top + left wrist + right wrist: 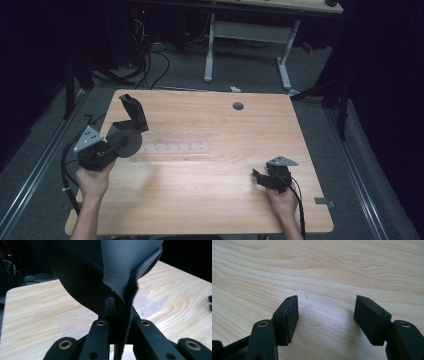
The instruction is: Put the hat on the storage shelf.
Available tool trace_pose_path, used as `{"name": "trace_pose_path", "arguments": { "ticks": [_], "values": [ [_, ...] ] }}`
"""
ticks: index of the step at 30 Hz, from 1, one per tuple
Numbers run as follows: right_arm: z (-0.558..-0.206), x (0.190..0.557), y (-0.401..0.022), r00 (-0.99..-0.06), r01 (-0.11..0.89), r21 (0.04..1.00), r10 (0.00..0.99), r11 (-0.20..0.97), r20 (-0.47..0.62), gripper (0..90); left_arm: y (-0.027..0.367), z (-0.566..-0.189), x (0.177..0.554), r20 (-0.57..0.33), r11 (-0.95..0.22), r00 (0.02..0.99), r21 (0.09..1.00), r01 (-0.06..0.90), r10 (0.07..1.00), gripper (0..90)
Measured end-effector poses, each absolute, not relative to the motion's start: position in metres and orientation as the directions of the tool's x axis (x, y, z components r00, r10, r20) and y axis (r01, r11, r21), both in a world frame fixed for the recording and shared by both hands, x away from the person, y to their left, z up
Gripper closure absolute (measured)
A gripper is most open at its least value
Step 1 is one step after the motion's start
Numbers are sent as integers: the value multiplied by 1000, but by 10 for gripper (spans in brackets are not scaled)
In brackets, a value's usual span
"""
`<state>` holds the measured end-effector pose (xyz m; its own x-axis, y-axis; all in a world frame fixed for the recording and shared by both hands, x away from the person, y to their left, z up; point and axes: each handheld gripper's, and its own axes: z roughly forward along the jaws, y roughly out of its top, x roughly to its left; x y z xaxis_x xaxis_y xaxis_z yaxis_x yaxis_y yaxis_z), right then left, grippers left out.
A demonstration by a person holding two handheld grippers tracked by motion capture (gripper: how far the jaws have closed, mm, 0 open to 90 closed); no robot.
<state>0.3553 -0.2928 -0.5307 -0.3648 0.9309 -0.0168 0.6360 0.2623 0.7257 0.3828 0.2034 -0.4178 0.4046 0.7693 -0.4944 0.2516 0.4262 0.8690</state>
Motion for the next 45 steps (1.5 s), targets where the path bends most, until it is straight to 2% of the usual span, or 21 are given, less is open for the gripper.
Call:
{"name": "trace_pose_path", "arguments": {
  "ticks": [8,26,45],
  "values": [
    [-531,355,-293,-364,636,726,931,261,-16,367,211,-425,397,-473,412,369,880,235,800,860],
    [-531,355,-292,-362,636,727,932,261,-17,367,208,-435,418,-407,350,378,912,213,831,860],
    [-531,354,-292,-363,635,727,932,262,-18,365,202,-462,425,-409,353,347,911,214,844,859]
  ]
}}
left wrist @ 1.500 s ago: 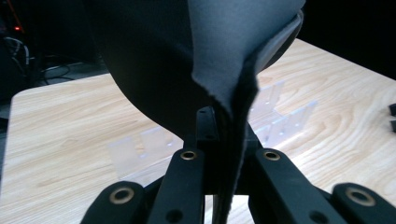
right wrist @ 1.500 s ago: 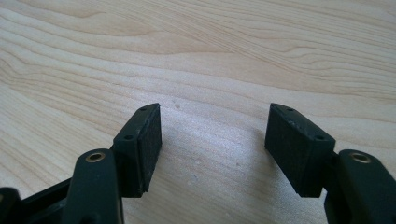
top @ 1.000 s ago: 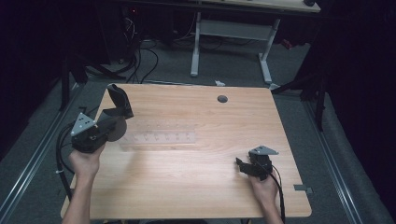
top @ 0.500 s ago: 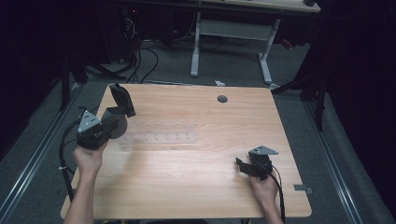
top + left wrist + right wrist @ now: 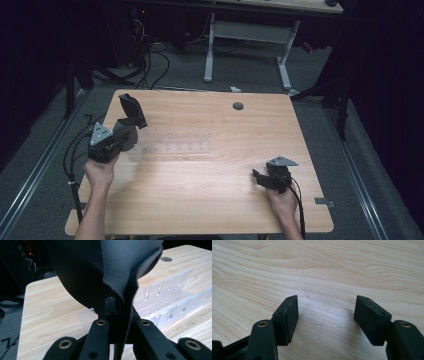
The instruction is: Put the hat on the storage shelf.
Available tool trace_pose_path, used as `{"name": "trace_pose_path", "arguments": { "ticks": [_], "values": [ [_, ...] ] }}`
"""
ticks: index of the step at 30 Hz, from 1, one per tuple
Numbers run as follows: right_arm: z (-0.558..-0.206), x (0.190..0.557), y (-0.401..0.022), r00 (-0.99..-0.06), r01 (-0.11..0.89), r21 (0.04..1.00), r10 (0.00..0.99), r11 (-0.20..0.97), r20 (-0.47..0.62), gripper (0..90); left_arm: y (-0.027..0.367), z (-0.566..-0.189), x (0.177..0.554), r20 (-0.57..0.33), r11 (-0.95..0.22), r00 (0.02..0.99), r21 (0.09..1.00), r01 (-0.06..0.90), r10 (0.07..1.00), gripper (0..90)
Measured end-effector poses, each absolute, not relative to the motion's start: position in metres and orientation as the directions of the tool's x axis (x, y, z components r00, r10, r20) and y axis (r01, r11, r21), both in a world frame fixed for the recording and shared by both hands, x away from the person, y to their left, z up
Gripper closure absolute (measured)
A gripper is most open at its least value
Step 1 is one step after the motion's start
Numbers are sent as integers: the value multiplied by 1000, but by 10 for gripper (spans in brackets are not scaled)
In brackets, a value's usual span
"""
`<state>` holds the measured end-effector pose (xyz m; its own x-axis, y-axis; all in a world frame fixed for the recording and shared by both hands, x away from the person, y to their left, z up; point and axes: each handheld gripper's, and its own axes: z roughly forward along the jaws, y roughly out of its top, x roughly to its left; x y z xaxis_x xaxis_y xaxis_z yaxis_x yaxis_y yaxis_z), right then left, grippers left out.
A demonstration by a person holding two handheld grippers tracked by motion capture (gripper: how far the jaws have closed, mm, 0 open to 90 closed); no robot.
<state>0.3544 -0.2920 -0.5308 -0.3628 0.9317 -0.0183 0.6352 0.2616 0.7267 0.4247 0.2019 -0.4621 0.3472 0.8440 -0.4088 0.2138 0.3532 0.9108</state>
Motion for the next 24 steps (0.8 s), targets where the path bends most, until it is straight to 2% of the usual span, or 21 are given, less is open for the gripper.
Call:
{"name": "trace_pose_path", "arguments": {
  "ticks": [8,16,24],
  "values": [
    [-531,354,-292,-362,637,726,932,260,-16,365,200,-471,425,-409,342,341,908,242,846,856],
    [-531,354,-292,-362,637,726,932,260,-16,364,202,-473,423,-452,378,319,886,269,833,844],
    [-531,354,-292,-362,637,726,932,260,-16,364,204,-474,421,-487,396,289,860,321,824,777]
  ]
}}
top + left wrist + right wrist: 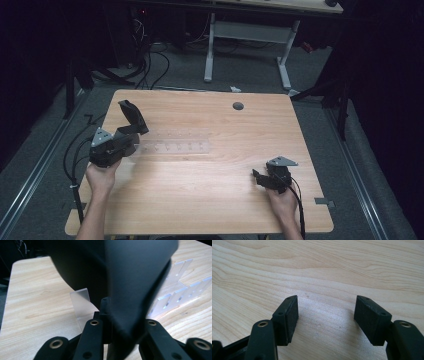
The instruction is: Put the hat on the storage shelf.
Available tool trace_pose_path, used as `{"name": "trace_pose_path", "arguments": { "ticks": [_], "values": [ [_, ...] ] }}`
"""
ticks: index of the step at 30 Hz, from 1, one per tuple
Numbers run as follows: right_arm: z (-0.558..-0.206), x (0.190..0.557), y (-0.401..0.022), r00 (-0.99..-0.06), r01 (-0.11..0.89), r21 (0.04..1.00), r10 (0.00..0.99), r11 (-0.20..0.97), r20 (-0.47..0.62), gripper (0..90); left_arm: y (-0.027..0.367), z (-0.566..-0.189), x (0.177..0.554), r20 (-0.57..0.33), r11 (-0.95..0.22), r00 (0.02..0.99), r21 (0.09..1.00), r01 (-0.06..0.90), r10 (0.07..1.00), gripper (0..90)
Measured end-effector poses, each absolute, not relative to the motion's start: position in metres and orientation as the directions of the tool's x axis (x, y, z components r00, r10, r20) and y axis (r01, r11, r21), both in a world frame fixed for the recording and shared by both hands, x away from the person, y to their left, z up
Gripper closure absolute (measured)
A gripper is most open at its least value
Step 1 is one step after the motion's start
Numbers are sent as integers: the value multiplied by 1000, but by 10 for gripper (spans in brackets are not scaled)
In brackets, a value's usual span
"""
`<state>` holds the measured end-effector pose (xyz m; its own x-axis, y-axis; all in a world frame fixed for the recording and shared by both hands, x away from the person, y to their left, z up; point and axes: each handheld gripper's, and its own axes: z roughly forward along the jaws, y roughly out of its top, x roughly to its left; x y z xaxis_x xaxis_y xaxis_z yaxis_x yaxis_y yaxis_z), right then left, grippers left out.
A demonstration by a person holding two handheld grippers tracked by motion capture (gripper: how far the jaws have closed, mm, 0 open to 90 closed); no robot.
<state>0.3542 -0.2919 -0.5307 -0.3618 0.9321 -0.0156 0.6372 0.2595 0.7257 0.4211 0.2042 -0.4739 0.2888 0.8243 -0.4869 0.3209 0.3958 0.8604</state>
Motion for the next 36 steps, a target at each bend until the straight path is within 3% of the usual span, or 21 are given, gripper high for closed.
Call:
{"name": "trace_pose_path", "arguments": {
  "ticks": [3,5,12,36],
  "values": [
    [-531,354,-292,-363,637,725,932,260,-15,362,206,-474,421,-498,406,270,852,331,824,692],
    [-531,354,-292,-363,637,725,932,260,-15,362,208,-471,421,-524,433,256,836,337,812,567],
    [-531,354,-292,-363,637,726,932,260,-15,359,211,-468,417,-536,447,233,826,344,811,405],
    [-531,354,-292,-364,636,726,931,260,-15,357,216,-483,374,-563,480,192,805,348,804,363]
  ]
}}
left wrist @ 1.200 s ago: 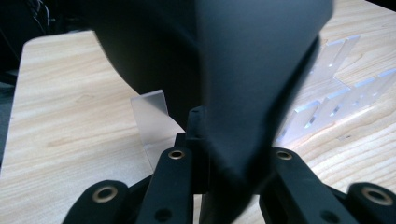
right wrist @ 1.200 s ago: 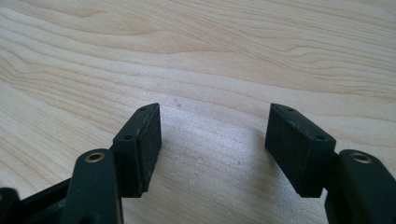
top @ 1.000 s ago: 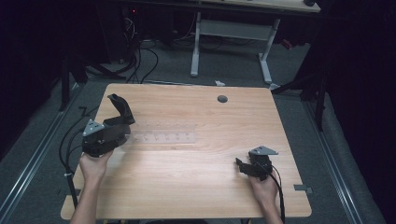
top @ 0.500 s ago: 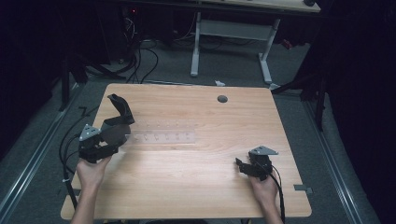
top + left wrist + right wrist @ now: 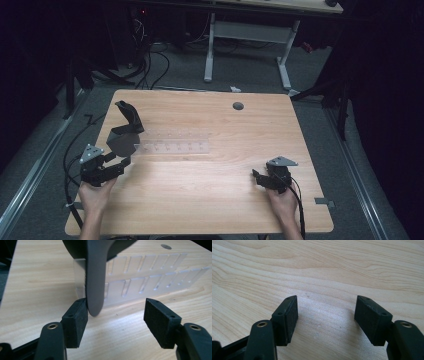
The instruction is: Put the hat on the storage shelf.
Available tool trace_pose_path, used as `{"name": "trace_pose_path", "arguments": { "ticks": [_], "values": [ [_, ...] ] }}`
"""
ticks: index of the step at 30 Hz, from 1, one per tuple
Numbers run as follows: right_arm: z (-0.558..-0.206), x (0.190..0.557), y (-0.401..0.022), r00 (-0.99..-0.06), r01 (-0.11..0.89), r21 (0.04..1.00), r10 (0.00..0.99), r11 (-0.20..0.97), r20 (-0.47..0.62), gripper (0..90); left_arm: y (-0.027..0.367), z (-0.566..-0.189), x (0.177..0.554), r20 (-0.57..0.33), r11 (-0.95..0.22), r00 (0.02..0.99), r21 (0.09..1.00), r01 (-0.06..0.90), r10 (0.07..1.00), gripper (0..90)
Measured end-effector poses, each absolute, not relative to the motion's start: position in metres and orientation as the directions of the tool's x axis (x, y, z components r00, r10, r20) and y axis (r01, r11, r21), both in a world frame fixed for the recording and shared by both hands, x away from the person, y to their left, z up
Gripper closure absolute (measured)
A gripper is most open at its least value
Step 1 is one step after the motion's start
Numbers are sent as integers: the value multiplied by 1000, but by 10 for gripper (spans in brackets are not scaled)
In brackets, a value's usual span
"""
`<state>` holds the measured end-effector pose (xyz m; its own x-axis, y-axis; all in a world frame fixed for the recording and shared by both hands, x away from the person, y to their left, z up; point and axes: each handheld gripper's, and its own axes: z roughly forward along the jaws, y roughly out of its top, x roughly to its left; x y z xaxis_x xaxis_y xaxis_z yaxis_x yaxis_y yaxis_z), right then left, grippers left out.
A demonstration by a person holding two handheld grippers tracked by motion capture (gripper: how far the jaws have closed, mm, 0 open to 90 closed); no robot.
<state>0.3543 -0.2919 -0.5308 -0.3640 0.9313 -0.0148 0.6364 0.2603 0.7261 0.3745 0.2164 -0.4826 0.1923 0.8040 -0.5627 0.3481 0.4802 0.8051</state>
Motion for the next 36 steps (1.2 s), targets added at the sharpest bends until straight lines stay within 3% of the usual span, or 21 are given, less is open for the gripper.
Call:
{"name": "trace_pose_path", "arguments": {
  "ticks": [36],
  "values": [
    [-531,354,-292,-365,636,725,931,262,-17,357,173,-490,336,-565,453,260,805,384,783,364]
  ]
}}
